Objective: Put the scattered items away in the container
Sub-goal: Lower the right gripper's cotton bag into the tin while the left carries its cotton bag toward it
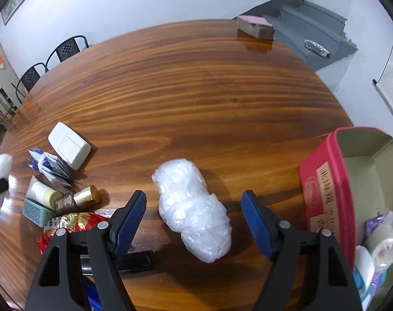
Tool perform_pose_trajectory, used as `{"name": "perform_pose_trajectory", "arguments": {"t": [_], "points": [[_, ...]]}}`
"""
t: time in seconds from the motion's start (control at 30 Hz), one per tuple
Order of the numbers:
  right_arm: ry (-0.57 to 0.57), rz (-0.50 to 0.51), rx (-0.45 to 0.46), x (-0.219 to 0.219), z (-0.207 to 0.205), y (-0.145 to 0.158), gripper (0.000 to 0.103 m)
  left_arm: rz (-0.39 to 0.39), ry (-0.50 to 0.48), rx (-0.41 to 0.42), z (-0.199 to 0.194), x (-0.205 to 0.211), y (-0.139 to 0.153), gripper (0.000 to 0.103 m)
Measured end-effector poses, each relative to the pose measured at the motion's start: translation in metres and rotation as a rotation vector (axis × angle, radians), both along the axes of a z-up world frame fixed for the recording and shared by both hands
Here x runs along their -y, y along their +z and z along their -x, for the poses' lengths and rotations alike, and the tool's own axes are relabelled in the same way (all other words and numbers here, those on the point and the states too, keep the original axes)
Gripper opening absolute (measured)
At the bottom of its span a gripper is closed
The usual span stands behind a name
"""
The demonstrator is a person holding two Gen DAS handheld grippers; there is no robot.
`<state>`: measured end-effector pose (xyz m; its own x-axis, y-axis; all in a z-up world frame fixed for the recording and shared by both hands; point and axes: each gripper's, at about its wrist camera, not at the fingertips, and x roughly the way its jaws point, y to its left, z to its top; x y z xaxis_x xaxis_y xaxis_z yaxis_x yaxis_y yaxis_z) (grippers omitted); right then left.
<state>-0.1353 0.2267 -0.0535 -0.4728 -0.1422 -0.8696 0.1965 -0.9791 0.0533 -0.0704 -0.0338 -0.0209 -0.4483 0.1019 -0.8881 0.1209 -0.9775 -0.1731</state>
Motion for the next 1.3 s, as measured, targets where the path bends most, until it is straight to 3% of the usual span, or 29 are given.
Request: {"name": "perform_pose_trajectory", "arguments": {"t": [0.03, 0.07, 0.1, 0.47, 0.8, 1.07, 1.3], "points": [[0.006, -0.005, 0.005, 0.000, 0.000, -0.002, 0.059, -0.002, -0.006, -0.002, -0.003, -0.006, 0.003, 0.037], [0.014, -0.015, 0.003, 0.001, 0.000, -0.003, 0.057, -0.002, -0.010, -0.006, -0.007, -0.012, 0.006, 0.037], [0.025, -0.020, 0.000, 0.002, -0.001, -0.002, 0.047, -0.001, -0.015, -0.009, -0.011, -0.017, 0.009, 0.037], [0.063, 0.101, -0.089, -0.015, -0.043, 0.048, 0.045, 0.013, -0.060, -0.065, -0.048, -0.076, 0.042, 0.037], [-0.030, 0.131, -0.162, -0.095, -0.074, 0.087, 0.045, 0.015, -0.137, -0.113, -0.060, -0.139, 0.059, 0.037], [-0.144, 0.104, -0.165, -0.163, -0.092, 0.087, 0.045, 0.014, -0.243, -0.136, -0.064, -0.199, 0.067, 0.037], [-0.204, 0.104, -0.135, -0.199, -0.104, 0.077, 0.045, -0.001, -0.326, -0.131, -0.074, -0.237, 0.066, 0.037]]}}
